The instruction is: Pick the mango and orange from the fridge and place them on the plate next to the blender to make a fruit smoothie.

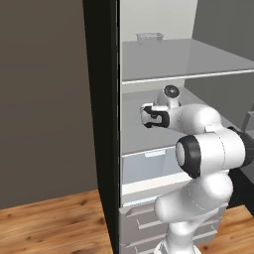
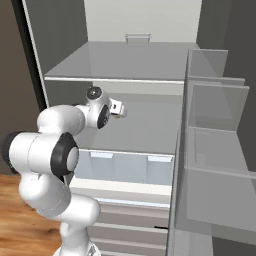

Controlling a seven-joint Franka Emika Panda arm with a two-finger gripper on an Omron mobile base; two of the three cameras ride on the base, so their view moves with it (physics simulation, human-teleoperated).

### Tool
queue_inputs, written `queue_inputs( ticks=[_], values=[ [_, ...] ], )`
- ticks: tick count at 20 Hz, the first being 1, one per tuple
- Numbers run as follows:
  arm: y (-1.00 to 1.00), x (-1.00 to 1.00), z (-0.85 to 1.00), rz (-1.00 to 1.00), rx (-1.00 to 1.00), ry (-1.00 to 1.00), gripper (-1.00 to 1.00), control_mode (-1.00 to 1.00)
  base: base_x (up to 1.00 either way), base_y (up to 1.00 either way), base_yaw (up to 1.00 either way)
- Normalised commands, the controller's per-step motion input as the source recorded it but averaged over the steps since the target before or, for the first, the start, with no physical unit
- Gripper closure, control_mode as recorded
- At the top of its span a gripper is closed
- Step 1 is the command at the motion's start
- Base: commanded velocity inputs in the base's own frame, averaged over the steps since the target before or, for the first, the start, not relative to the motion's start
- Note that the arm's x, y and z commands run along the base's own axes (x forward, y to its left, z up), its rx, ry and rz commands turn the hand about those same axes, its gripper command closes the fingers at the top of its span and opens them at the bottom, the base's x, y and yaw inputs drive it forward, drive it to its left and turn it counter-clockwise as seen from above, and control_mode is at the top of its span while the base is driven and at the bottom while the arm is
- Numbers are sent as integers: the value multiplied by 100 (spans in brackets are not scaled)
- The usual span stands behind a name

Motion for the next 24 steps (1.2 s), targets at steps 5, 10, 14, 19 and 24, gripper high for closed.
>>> queue_inputs(
  ticks=[5,10,14,19,24],
  values=[
    [-1,35,-18,0,0,2,-100,-100,0,0,0],
    [2,34,-8,0,0,0,-100,-100,0,0,0],
    [0,36,-9,0,0,0,-100,-100,0,0,0],
    [0,31,-20,0,0,0,-100,-100,0,0,0],
    [0,33,-21,0,0,0,-100,-100,0,0,0]
  ],
)
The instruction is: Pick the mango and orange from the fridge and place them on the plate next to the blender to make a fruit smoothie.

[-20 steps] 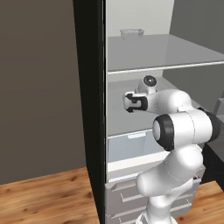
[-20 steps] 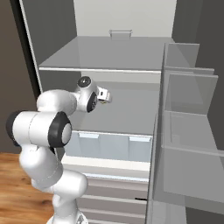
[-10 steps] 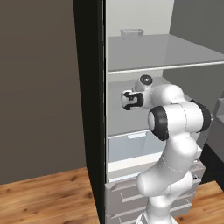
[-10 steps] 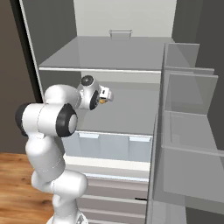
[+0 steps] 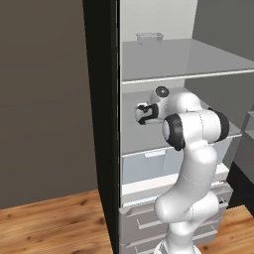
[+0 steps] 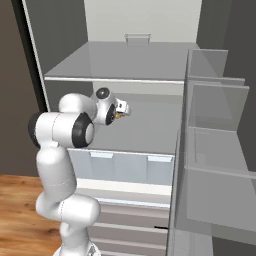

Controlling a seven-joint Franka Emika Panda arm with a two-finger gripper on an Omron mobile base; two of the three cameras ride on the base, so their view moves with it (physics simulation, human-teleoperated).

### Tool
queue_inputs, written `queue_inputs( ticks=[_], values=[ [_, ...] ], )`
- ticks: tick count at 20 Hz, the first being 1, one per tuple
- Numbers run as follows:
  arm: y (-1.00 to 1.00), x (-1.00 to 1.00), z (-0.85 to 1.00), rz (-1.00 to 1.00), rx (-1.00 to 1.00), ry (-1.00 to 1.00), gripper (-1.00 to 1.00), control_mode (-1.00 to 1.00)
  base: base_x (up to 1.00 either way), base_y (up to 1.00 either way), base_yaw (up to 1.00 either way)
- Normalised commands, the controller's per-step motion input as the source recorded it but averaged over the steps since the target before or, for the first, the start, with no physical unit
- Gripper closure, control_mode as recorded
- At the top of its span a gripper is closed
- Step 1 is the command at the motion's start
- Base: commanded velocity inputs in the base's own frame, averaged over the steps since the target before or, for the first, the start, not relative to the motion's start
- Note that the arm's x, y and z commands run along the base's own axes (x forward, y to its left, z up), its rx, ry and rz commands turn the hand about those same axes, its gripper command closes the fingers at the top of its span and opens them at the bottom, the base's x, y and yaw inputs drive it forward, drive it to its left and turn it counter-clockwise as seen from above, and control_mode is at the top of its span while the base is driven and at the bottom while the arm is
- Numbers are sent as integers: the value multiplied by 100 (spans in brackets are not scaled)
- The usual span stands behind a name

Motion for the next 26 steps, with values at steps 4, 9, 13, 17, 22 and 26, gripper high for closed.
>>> queue_inputs(
  ticks=[4,9,13,17,22,26],
  values=[
    [0,37,-21,0,0,1,-100,-100,0,0,0],
    [0,42,-16,0,0,1,-100,-100,0,0,0],
    [0,31,-19,0,0,1,-100,-100,0,0,0],
    [0,19,-27,0,-1,0,-100,-100,0,0,0],
    [0,4,-37,0,-3,0,100,-100,0,0,0],
    [0,-25,-18,0,0,-3,100,-100,0,0,0]
  ],
)
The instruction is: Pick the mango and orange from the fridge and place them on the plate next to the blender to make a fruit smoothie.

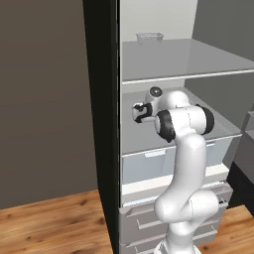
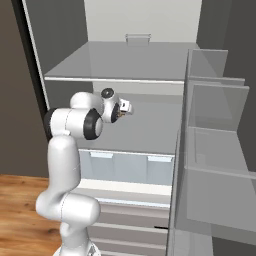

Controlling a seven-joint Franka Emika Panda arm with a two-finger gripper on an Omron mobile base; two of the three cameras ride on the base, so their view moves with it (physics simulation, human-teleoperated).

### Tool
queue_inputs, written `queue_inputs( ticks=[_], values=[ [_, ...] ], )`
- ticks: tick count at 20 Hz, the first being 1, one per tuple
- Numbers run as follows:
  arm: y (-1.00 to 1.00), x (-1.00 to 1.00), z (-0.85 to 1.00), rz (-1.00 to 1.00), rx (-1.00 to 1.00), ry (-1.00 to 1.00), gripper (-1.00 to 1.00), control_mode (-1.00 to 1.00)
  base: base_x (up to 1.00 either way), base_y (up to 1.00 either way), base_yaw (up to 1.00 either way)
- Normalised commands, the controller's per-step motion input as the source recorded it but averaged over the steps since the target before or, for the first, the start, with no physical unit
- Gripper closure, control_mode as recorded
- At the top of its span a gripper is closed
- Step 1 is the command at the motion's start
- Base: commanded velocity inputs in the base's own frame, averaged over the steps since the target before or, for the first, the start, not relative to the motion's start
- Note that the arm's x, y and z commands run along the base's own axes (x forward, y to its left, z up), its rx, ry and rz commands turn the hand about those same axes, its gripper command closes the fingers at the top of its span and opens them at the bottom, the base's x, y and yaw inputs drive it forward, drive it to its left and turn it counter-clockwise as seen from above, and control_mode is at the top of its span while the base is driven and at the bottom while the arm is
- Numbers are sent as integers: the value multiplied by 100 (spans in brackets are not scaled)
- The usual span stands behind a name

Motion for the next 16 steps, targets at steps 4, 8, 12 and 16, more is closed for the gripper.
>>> queue_inputs(
  ticks=[4,8,12,16],
  values=[
    [0,-71,0,0,0,-12,100,-100,0,0,0],
    [-8,-100,0,0,2,-17,100,-100,0,0,0],
    [-14,-100,0,0,5,-20,100,-100,0,0,0],
    [-23,-100,41,0,7,-3,100,-100,0,0,0]
  ],
)
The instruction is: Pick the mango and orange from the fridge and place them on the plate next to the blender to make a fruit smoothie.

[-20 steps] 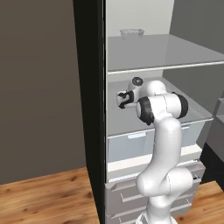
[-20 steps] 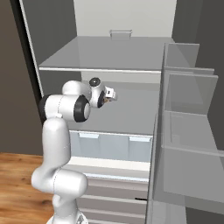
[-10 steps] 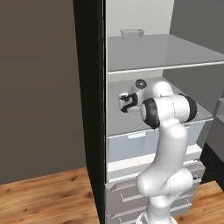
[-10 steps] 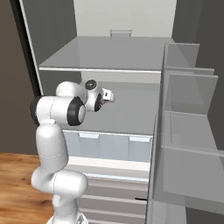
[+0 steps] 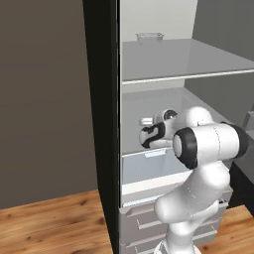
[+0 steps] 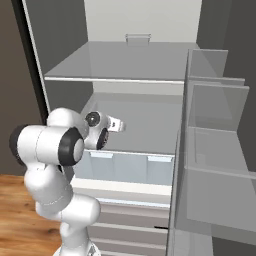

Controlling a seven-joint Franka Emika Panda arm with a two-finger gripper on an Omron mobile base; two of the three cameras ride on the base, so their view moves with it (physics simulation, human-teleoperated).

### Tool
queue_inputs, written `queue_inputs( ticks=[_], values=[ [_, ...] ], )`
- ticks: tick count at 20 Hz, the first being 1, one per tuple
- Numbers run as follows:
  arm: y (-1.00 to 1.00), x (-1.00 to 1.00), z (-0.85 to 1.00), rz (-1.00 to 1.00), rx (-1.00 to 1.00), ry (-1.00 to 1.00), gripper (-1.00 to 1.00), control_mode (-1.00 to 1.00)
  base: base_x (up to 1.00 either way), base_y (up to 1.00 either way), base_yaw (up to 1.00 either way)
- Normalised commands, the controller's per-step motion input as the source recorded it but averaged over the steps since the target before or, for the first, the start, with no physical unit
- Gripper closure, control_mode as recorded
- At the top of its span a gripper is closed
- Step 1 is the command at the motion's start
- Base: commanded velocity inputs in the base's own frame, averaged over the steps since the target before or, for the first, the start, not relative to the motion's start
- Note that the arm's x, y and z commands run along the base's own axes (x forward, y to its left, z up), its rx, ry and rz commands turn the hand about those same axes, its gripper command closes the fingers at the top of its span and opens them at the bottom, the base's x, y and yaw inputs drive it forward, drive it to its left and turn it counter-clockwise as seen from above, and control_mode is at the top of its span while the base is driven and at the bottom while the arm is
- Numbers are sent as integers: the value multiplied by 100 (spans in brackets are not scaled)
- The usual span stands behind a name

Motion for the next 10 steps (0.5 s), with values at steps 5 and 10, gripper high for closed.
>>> queue_inputs(
  ticks=[5,10],
  values=[
    [-13,-96,89,0,2,2,100,-100,0,0,0],
    [-21,-96,92,0,2,5,100,-100,0,0,0]
  ],
)
